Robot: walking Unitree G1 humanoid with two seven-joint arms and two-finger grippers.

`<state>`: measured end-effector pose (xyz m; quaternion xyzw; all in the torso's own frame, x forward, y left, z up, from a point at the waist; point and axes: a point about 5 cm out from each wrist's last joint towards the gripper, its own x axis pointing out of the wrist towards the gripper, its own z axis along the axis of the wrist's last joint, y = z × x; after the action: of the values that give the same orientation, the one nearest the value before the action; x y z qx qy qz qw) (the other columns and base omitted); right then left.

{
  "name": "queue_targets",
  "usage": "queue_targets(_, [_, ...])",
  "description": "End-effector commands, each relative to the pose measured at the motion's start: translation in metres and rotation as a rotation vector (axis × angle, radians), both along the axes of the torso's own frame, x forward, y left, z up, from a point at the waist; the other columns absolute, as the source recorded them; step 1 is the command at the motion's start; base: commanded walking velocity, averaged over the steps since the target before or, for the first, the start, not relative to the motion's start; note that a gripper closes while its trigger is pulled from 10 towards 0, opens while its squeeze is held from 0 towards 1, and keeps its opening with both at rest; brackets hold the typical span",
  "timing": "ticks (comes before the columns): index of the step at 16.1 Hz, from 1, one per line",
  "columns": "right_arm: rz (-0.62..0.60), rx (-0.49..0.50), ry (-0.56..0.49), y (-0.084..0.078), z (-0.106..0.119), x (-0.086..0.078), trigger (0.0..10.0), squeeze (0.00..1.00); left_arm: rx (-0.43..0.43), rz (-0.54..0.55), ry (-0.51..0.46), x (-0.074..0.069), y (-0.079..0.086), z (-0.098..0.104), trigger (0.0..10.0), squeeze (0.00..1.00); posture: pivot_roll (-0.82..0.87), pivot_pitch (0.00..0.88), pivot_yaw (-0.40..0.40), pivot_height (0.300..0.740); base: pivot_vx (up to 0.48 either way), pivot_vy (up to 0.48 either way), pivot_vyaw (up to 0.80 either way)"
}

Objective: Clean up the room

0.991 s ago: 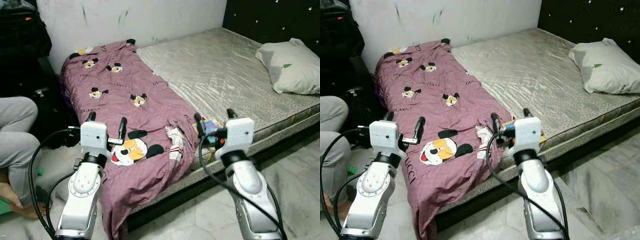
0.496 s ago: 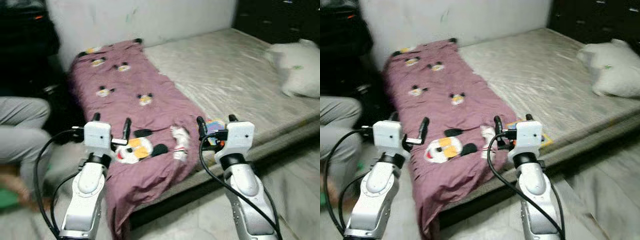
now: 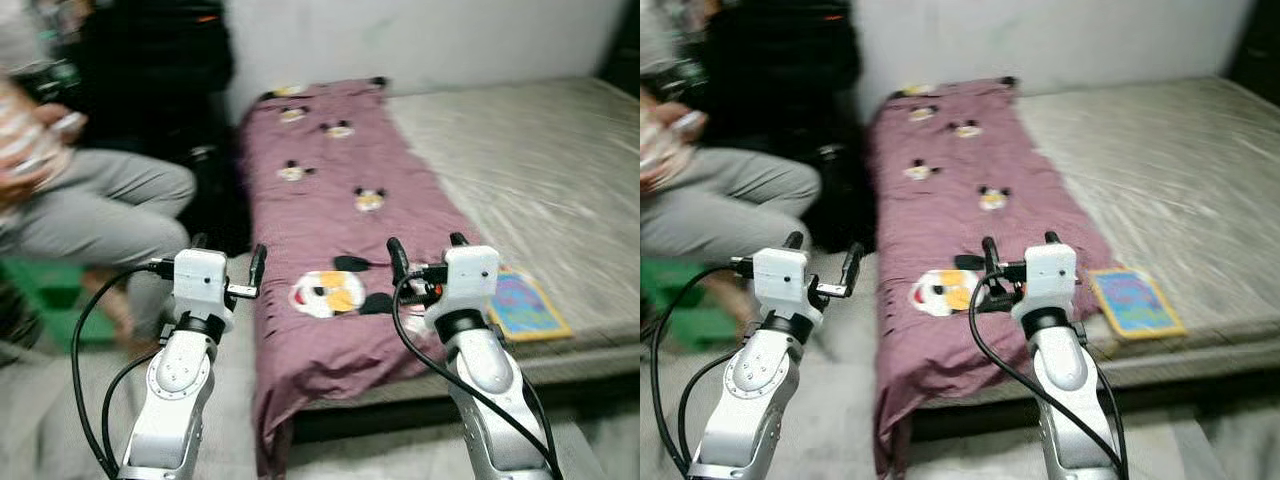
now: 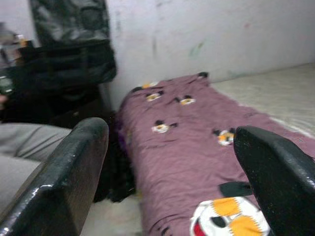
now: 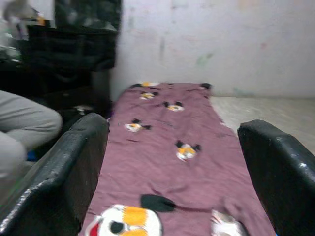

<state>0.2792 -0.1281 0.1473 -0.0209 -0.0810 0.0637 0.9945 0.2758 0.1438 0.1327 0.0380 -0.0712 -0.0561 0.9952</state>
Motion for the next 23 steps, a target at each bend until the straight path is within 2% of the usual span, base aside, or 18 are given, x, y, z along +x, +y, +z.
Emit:
queue_targets(1, [0.005, 0.001, 0.009, 0.001, 0.000, 0.002, 10.0, 0.00, 0.003, -0.001, -0.011, -0.001, 0.000, 0.004, 10.0, 0.00, -0.12, 0.000, 0.062, 0.740, 0.000, 0.000, 0.80])
queue_targets(15, [-0.007, -0.011, 0.000, -0.002, 0.002, 0.004, 10.0, 0.00, 0.003, -0.028, -0.010, 0.001, -0.008, 0.005, 10.0, 0.00, -0.12, 0.000, 0.057, 0.740, 0.000, 0.000, 0.04])
queue_targets(20, [-0.003, -0.014, -0.004, -0.001, 0.002, 0.005, 10.0, 0.00, -0.005, -0.087, -0.034, 0.001, -0.012, 0.009, 10.0, 0.00, -0.12, 0.000, 0.057, 0.740, 0.000, 0.000, 0.00])
queue_targets(23, [-0.009, -0.010, -0.009, 0.000, 0.003, 0.007, 10.0, 0.00, -0.004, -0.101, -0.042, 0.001, -0.013, 0.010, 10.0, 0.00, -0.12, 0.000, 0.060, 0.740, 0.390, 0.000, 0.00])
